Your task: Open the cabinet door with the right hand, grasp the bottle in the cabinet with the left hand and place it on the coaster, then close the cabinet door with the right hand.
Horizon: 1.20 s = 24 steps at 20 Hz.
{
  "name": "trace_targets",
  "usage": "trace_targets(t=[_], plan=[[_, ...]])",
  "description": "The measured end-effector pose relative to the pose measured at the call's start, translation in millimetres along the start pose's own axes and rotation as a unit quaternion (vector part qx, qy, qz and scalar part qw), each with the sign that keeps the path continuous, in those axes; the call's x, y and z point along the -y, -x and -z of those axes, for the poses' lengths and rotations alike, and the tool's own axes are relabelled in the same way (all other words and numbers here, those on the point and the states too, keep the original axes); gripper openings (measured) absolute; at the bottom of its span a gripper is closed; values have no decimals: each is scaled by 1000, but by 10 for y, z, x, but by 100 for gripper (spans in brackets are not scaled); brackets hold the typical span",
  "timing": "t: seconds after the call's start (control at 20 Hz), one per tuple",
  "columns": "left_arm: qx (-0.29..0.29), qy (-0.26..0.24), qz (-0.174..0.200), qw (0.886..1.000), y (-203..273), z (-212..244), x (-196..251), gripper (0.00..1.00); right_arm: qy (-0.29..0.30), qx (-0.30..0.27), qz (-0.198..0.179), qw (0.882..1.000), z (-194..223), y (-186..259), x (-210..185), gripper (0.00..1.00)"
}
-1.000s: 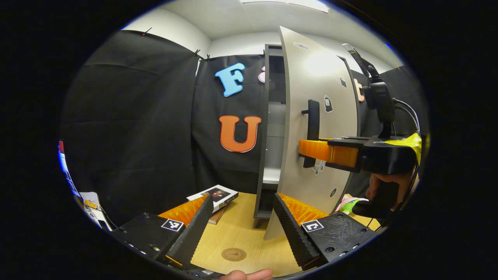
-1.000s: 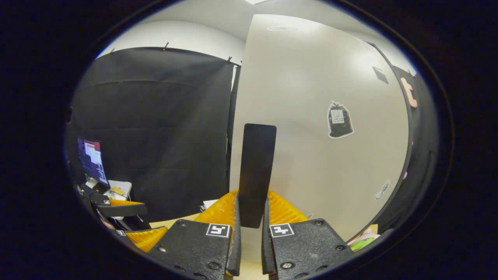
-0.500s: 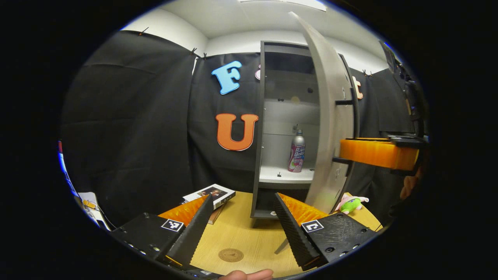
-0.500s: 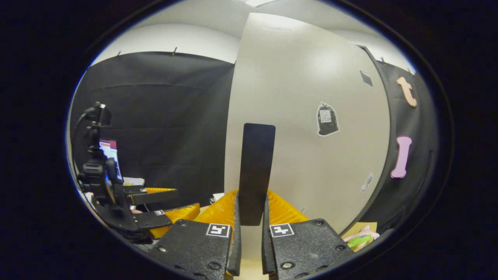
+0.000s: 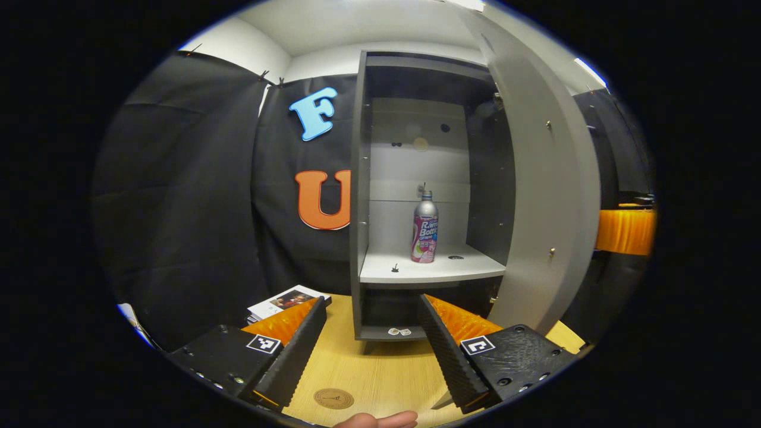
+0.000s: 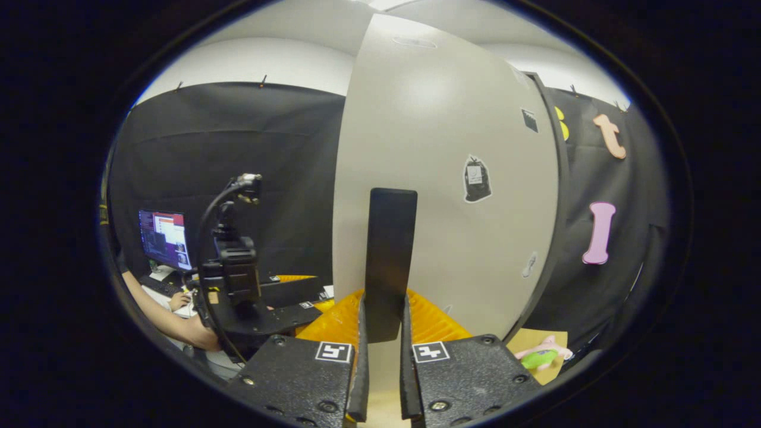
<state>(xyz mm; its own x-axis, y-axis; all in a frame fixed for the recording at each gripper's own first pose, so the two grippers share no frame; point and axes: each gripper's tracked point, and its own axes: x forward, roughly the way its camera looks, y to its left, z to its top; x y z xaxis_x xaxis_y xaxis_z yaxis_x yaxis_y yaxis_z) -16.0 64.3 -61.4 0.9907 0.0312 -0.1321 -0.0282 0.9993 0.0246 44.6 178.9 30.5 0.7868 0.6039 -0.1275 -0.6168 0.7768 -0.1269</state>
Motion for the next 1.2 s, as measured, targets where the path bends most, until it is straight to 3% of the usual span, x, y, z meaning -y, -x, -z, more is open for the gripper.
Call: trace_targets(t=[0.25, 0.65, 0.85, 1.2], plan=[[-5, -13, 28, 1000, -255, 59, 259, 94, -11, -5, 24, 1000, 21, 54, 30, 24], [-8, -12, 68, 998, -657, 87, 749, 94, -20, -8, 108, 994, 65, 215, 256, 22], [-13, -12, 89, 996, -834, 119, 971, 94, -24, -11, 168, 986, 128, 362, 387, 23], [9, -24, 83, 996, -1252, -87, 1025, 94, -24, -13, 247, 969, 141, 559, 661, 19]])
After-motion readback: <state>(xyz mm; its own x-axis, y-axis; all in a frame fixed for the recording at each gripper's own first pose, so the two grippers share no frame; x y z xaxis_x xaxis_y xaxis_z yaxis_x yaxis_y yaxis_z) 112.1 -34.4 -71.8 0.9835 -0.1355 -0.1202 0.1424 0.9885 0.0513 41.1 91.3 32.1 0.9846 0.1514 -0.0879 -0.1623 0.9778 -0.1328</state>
